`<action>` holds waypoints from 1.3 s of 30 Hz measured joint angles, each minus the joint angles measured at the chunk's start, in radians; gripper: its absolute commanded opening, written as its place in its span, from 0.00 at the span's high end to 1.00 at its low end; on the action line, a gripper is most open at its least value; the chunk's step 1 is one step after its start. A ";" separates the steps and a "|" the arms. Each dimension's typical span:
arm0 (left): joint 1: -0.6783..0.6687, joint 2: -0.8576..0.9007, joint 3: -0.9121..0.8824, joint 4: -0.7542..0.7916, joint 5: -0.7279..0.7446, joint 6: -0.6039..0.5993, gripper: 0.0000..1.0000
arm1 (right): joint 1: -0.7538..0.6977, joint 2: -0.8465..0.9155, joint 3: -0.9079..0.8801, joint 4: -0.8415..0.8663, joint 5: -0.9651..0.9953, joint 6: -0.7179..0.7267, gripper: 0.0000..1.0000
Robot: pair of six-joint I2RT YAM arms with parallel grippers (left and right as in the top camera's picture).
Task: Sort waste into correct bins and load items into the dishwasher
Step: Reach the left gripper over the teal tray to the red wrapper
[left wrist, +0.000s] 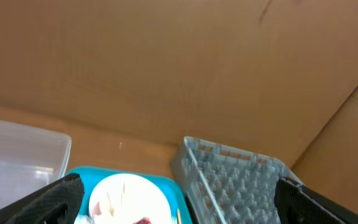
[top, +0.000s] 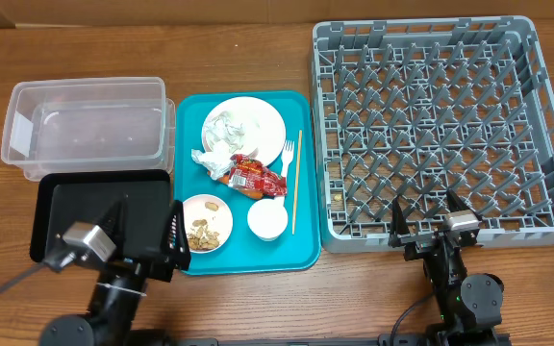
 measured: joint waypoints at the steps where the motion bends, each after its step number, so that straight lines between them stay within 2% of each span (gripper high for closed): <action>1: 0.000 0.045 0.051 -0.044 0.000 0.000 0.00 | 0.000 0.000 0.000 0.000 0.000 0.000 0.00; 12: -0.013 0.638 0.600 -0.454 0.083 -0.003 0.00 | 0.000 0.000 0.000 0.000 0.000 0.000 0.00; 19: -0.162 0.941 0.821 -0.582 0.065 -0.003 0.00 | 0.000 0.000 0.000 0.000 0.000 0.000 0.00; 24: -0.381 1.099 0.868 -0.577 -0.108 -0.003 0.00 | 0.000 0.000 0.000 0.000 0.000 0.000 0.00; 28: -0.477 1.182 0.869 -0.529 -0.203 -0.003 0.00 | 0.000 0.000 0.000 0.000 0.000 0.000 0.00; 33: -0.510 1.284 0.869 -0.515 -0.301 -0.003 0.00 | 0.000 0.000 0.000 0.000 0.000 0.000 0.00; 39: -0.509 1.382 0.870 -0.515 -0.293 -0.003 0.00 | 0.000 0.000 0.000 0.000 0.000 0.000 0.00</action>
